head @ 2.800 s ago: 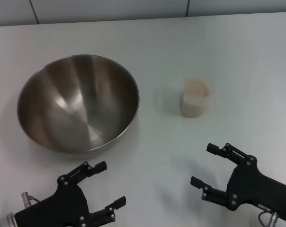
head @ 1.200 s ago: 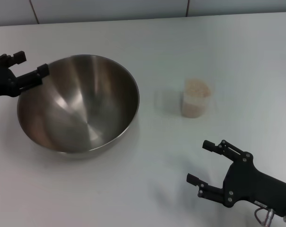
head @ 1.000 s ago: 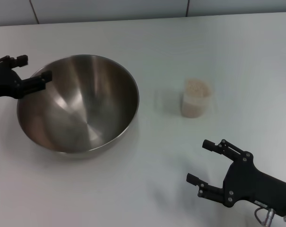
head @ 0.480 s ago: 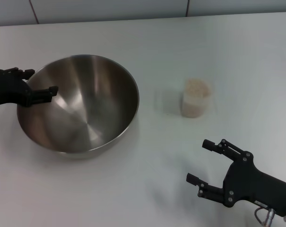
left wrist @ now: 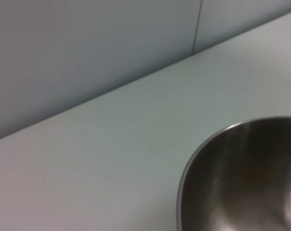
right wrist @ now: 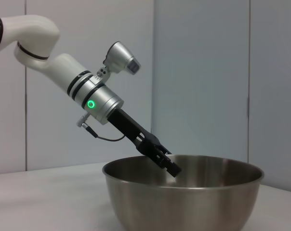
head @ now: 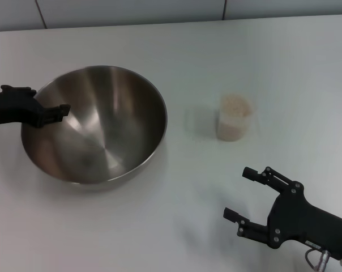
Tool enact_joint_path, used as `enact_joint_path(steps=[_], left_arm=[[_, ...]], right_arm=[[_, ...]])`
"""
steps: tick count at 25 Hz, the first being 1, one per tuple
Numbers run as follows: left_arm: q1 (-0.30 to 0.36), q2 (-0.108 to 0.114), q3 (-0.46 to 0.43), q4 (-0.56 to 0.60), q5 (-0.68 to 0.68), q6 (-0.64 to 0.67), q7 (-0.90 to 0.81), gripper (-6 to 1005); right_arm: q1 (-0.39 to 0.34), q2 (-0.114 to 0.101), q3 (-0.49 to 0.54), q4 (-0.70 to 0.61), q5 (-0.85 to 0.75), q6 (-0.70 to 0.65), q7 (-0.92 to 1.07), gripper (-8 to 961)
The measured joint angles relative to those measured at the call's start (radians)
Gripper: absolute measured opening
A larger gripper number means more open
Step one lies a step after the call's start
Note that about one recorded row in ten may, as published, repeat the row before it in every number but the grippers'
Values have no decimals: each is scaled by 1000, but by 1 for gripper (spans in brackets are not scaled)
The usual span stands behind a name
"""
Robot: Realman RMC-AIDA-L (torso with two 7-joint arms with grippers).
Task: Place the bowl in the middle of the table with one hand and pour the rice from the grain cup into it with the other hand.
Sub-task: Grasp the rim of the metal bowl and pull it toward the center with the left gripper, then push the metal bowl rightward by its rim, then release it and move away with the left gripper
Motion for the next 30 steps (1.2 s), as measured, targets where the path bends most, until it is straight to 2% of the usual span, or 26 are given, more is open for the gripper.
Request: enact_joint_path(steps=[3,14,19,27,30], left_arm=[[-17,-1,0,0,33,4,-31,721],[-64,4,-13,-41,42,56,-103,213],[-93,5,-47,-70,43,100,-103,57],[-164,5,-141,-159,22,128,-101,49],[-192,2,-145,-192,11,124,-91,46]], right_arm=[[0,0,0,-1,0,0,0,830],[-4,0,0,0,0,1,0,830],[-1,0,0,0,0,2,0,830],[1,0,0,1,0,3,0,830],[1,0,0,1,0,3,0,829]])
